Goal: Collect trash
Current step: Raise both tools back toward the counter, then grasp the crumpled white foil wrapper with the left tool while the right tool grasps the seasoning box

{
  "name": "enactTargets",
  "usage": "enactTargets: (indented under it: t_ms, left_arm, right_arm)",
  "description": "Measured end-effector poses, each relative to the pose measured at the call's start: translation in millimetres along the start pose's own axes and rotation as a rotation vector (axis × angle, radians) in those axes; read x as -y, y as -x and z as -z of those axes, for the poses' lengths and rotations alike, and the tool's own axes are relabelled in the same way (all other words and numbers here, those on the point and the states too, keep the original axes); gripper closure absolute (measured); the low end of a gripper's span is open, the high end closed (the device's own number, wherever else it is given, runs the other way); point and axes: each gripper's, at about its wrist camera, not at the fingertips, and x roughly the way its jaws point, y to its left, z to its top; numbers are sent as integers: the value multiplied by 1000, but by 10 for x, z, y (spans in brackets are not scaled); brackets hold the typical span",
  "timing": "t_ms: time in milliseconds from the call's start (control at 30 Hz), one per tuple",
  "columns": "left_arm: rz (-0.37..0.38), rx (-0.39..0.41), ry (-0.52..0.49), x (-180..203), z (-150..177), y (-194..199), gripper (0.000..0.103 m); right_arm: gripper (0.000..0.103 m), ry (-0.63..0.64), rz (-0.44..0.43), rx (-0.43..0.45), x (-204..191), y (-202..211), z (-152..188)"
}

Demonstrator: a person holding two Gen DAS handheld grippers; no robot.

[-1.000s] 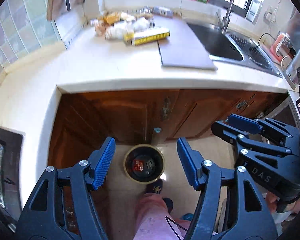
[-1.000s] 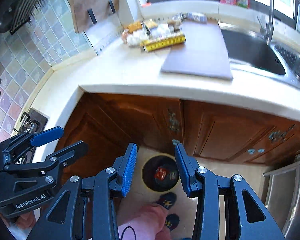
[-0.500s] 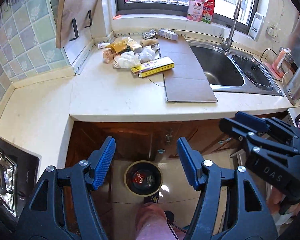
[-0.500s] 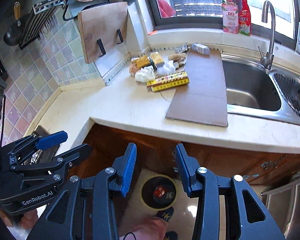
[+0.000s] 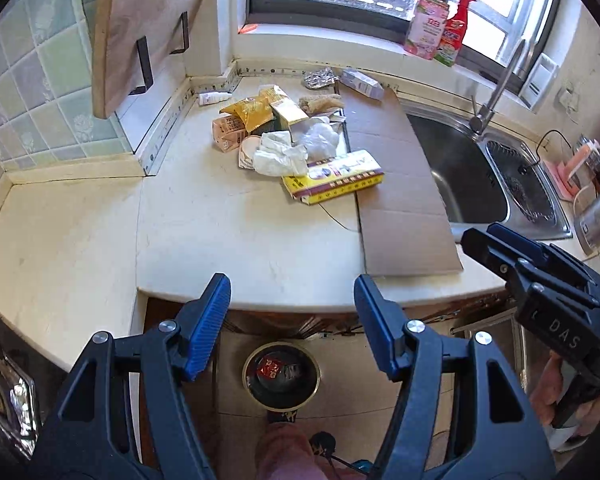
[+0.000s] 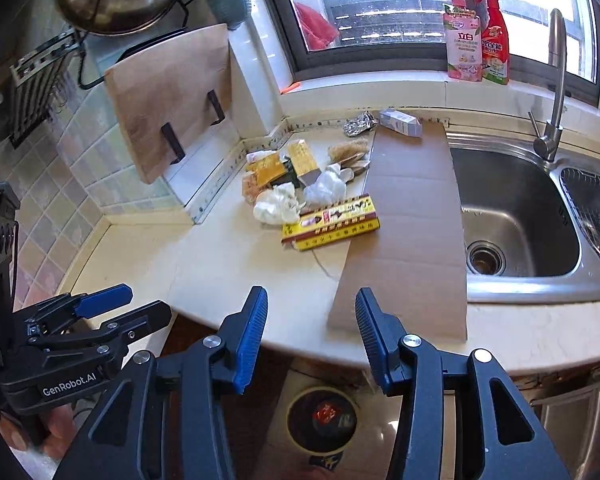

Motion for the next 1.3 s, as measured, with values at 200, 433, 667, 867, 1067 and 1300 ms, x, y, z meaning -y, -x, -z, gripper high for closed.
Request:
enactTargets:
  t_ms: [200, 433, 667, 867, 1067, 1300]
  left_arm:
    - [25, -70, 7, -254, -560, -654, 42]
    - [69, -134, -6, -295, -1109, -1460, 26]
    - [21, -161, -23, -149, -1383, -2128, 19]
    - [-82, -168, -10, -187, -1488, -2521, 19]
    - [-80, -203, 0, -259, -1446, -2758, 19]
    - [-42, -186, 61, -482, -1413, -2824, 39]
  right_arm:
    - [57, -34, 46, -18, 54, -612, -566]
    - [57, -83, 106, -43, 245, -1367, -1036]
    - [57, -105, 158, -66, 503, -1941, -1160]
    - [57, -121, 164, -93, 696, -2232, -1109]
    - [57, -106, 129, -127, 761, -2394, -1045]
    - [55, -3, 82, -152, 569, -2463, -1013]
